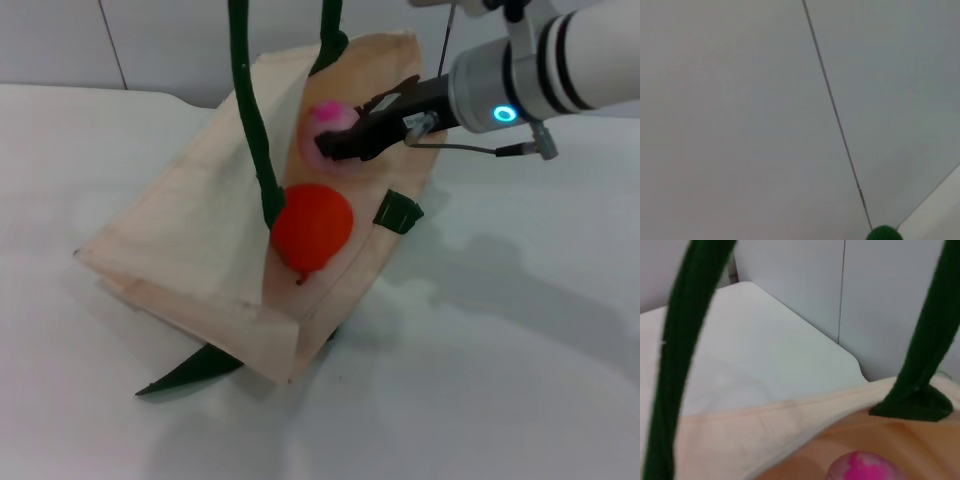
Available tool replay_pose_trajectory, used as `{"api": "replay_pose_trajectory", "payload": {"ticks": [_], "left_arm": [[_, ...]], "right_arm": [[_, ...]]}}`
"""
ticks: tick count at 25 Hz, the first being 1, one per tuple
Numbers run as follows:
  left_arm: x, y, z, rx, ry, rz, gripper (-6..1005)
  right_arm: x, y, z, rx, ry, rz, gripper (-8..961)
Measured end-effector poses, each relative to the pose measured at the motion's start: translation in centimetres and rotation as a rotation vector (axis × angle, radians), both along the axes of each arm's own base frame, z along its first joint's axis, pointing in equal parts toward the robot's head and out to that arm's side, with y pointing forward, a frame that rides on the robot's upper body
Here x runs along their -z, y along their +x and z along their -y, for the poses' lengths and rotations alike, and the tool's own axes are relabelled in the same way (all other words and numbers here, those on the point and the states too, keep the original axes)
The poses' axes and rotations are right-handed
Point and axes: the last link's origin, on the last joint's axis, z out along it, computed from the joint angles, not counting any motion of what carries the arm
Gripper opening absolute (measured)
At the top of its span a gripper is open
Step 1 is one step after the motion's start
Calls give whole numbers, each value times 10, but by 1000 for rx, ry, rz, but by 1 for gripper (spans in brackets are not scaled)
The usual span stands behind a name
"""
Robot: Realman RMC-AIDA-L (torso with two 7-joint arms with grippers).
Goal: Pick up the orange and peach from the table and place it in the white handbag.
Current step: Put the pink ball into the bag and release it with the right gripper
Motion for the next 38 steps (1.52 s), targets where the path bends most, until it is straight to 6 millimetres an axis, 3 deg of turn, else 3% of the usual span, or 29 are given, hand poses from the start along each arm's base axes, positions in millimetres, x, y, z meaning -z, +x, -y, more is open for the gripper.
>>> {"api": "replay_pose_trajectory", "payload": {"ticks": [17, 23, 31, 38], "left_arm": [[5, 3, 1, 5, -13, -6, 163], [5, 5, 1, 11, -12, -5, 165], [5, 4, 1, 6, -9, -5, 167], [2, -5, 0, -16, 1, -7, 170]], "right_arm": [[5, 0, -18, -6, 70, 20, 448], [9, 5, -23, 15, 79, 39, 699], [7, 8, -25, 32, 84, 36, 894], [3, 21, -24, 82, 74, 91, 889]]}}
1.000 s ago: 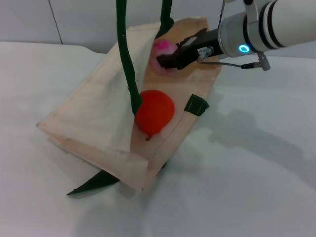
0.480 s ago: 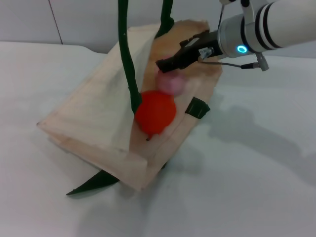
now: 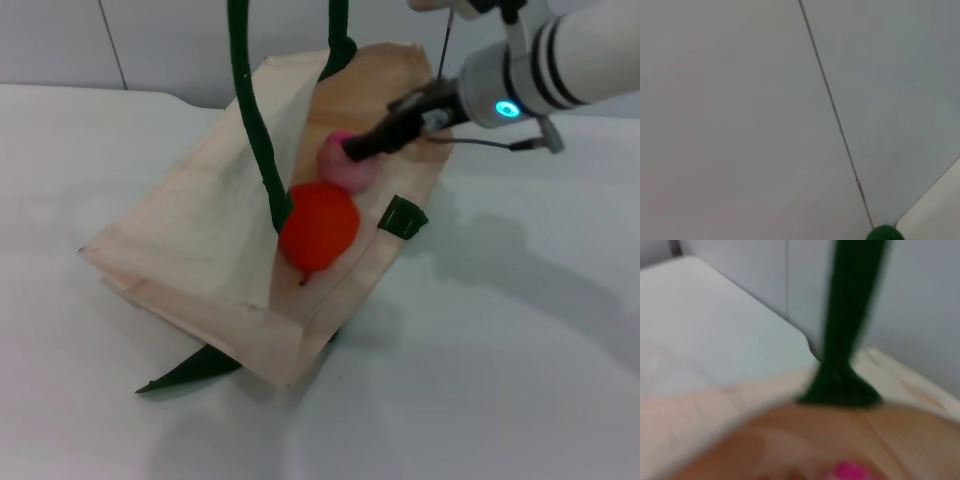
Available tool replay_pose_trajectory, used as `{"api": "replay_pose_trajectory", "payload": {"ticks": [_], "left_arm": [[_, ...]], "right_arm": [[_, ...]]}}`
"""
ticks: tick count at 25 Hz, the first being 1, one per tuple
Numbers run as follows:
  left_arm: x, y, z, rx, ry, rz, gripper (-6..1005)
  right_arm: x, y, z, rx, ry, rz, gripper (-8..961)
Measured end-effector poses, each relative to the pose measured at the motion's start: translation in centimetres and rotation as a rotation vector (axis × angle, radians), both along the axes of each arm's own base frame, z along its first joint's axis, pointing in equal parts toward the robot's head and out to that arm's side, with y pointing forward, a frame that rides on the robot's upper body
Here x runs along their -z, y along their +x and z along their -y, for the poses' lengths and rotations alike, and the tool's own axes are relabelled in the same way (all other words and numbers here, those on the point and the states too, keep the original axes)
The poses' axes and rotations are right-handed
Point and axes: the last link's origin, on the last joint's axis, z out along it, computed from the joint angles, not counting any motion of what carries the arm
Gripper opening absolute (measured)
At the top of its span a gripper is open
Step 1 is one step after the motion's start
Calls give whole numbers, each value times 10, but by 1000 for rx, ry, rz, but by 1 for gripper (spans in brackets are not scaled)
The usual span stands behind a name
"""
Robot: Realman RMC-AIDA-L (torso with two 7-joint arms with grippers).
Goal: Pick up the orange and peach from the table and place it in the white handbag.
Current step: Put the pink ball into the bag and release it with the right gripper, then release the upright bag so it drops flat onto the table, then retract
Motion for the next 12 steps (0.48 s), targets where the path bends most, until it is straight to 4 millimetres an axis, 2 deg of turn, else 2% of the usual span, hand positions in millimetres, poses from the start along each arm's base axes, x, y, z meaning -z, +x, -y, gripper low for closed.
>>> {"api": "replay_pose_trajectory", "payload": {"ticks": [5, 12], "left_arm": [[-4, -10, -1, -27, 11, 6, 171], [-9, -13, -2, -35, 29, 22, 174]], "right_arm": [[-19, 28, 2, 87, 5, 50, 888], [-62, 58, 9, 158, 88, 77, 888]]}}
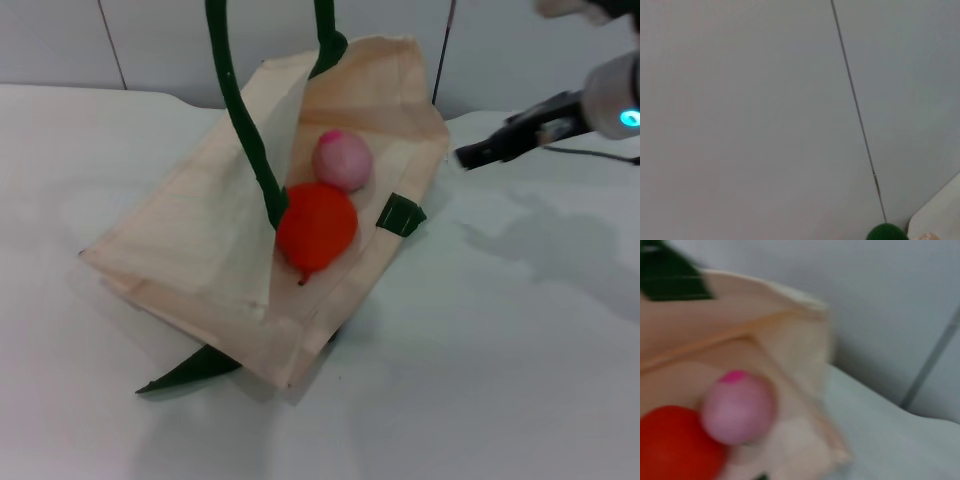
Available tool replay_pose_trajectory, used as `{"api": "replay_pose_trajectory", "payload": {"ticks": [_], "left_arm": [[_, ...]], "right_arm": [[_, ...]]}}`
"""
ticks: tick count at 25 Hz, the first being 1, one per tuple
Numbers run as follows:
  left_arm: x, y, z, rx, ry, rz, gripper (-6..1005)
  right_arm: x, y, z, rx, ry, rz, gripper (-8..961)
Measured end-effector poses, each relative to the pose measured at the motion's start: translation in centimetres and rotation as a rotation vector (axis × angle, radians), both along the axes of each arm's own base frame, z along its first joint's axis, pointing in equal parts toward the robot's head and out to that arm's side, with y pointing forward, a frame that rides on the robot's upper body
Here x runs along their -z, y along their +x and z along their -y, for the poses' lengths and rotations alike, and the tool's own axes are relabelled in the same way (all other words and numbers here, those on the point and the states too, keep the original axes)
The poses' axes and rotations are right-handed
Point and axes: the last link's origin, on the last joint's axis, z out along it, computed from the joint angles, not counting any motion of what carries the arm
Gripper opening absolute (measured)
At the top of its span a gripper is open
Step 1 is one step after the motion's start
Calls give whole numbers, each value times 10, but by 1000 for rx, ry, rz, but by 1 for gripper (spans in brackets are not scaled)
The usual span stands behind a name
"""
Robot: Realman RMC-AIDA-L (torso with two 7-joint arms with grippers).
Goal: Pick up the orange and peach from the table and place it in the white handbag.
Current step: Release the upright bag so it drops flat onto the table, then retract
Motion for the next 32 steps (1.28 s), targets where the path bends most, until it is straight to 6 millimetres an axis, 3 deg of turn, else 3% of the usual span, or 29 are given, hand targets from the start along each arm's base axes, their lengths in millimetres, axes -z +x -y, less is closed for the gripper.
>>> {"api": "replay_pose_trajectory", "payload": {"ticks": [6, 16, 24, 32], "left_arm": [[-2, -2, -1, 17, 11, -1, 176], [-5, -3, -3, 88, 21, 110, 179], [-16, -21, -6, 90, 115, 167, 542], [-35, -49, -11, 153, 316, 260, 541]], "right_arm": [[-23, 16, -2, 44, 59, 25, 886], [-28, 22, -3, 63, 67, 60, 882], [-39, 24, -6, 69, 122, 30, 880], [-92, 6, -9, -71, 425, -128, 879]]}}
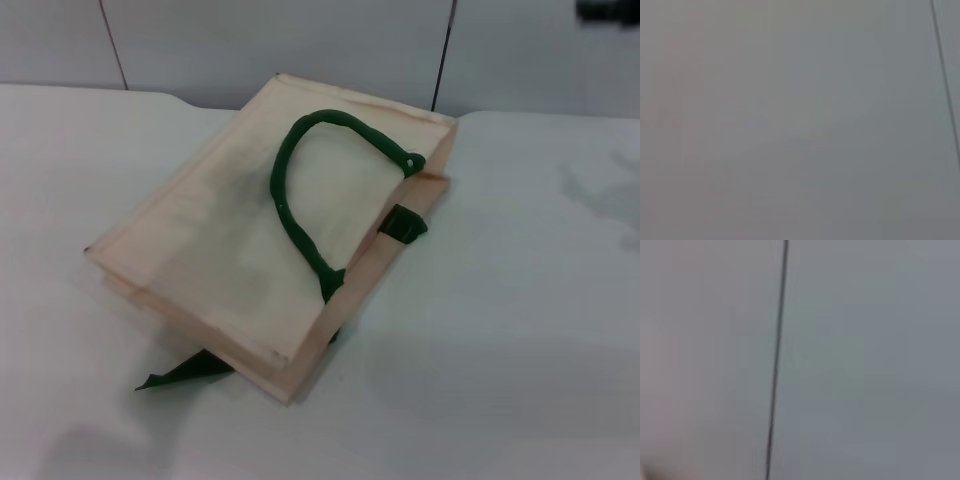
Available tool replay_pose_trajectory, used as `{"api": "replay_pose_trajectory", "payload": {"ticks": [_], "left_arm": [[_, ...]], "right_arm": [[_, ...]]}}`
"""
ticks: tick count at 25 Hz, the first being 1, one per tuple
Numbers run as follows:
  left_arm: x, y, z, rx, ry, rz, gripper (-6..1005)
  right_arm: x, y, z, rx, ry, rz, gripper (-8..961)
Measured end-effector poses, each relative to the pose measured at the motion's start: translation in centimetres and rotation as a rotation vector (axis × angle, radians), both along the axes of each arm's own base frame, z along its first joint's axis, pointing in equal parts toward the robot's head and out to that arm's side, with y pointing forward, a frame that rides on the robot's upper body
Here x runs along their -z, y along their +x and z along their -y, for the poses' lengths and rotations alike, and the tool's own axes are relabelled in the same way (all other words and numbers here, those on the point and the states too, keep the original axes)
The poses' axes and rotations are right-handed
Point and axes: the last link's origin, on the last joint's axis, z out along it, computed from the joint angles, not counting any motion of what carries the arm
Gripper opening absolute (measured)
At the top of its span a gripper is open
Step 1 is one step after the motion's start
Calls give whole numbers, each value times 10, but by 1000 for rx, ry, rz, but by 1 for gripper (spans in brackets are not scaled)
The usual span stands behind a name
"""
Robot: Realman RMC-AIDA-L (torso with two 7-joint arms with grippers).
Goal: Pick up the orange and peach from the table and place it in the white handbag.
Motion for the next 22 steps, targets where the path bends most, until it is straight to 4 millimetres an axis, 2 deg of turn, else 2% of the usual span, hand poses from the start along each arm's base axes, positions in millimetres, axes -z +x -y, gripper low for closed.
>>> {"api": "replay_pose_trajectory", "payload": {"ticks": [3, 5, 9, 15, 19, 22], "left_arm": [[5, -11, -8, 1, 29, 13, 541], [11, -16, -14, 0, 33, 11, 536], [21, -25, -16, 9, 46, 11, 529], [27, -32, -9, 62, 119, 2, 530], [36, -39, -12, 58, 116, 0, 529], [48, -52, -14, 43, 117, 5, 529]], "right_arm": [[-16, -6, 8, -123, 166, -96, 879], [-18, -8, 11, -154, 195, -105, 879], [-17, -22, 30, -297, 326, -109, 879], [-4, -35, 43, -429, 543, 4, 879], [11, -34, 46, -437, 580, 8, 879], [18, -27, 55, -407, 615, -39, 879]]}}
